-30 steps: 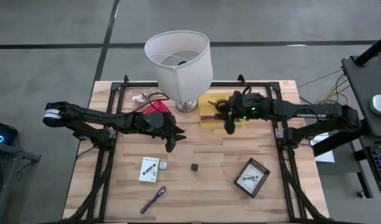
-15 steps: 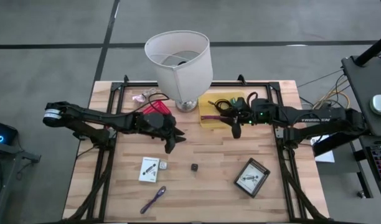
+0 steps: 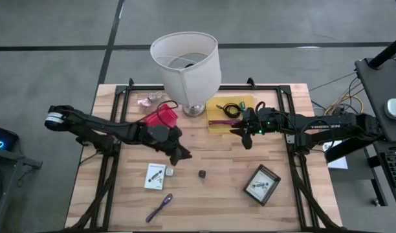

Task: Pick and place items into bin
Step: Put the violet charger cable into the yellow bin

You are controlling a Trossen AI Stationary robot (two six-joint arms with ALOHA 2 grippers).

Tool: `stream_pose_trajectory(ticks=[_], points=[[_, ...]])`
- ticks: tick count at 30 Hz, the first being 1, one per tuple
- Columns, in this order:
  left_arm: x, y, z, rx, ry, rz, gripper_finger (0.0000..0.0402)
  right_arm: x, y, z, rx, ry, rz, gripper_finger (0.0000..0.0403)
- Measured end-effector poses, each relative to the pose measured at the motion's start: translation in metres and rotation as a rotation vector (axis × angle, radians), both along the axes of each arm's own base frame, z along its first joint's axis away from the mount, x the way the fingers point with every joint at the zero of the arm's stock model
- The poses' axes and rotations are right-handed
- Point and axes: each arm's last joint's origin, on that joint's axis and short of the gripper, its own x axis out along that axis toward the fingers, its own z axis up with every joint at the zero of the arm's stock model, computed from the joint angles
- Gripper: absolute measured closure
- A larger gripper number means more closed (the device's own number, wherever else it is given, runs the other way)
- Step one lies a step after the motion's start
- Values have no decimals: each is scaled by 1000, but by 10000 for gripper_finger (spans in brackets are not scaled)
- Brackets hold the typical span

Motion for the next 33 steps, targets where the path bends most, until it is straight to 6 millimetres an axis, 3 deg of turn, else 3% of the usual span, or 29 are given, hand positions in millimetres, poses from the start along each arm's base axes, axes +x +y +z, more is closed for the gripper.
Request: stream_pose_trajectory(ticks=[10, 19, 33], points=[[-15, -50, -2, -197, 150, 32, 276, 0, 0, 0, -116, 12, 64, 314], [-22, -92, -23, -317, 327, 44, 276, 0, 0, 0, -114, 18, 66, 310], [-5, -159, -59, -346, 542, -30, 276, -1, 1, -2, -98, 30, 88, 327]])
